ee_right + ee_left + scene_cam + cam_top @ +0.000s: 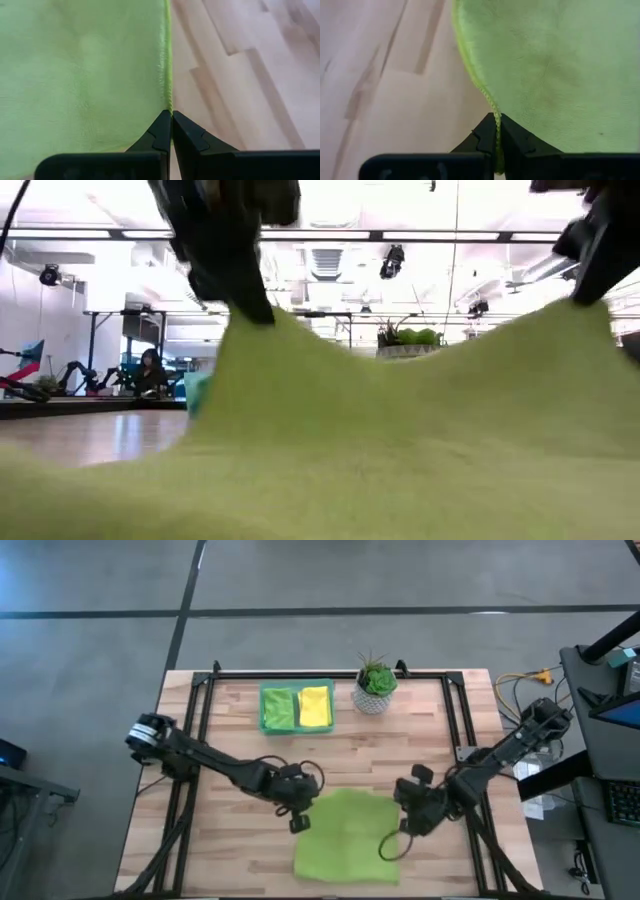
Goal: Fold microfiber towels
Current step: Fold the light green microfiber towel
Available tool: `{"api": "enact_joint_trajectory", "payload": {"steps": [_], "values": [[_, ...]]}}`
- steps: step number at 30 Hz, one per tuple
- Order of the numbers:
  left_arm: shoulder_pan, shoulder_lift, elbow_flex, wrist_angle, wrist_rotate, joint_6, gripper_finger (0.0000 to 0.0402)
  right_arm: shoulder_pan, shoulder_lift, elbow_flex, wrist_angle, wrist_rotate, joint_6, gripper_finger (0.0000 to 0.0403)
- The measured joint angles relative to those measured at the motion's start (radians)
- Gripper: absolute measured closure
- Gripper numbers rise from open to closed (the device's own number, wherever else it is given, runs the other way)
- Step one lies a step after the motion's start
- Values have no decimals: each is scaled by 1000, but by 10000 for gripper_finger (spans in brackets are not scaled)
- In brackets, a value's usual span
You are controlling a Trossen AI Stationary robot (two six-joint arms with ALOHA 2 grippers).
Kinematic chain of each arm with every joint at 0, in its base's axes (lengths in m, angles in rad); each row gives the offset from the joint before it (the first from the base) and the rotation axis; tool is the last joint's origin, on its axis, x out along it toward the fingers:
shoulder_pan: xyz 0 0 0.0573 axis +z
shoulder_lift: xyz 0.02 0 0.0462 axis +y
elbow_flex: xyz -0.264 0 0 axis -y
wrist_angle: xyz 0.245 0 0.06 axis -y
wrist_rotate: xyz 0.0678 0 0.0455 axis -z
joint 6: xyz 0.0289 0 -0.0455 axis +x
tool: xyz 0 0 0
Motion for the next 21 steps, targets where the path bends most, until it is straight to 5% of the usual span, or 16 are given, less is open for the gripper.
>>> {"api": "enact_joint_trajectory", "payload": {"steps": [9,21], "values": [[115,79,0,1,-14,106,401,-192,-2,-156,173,-51,-147,394],[314,95,-5,-23,-38,161,402,-434,-2,-207,186,-51,-281,394]]}}
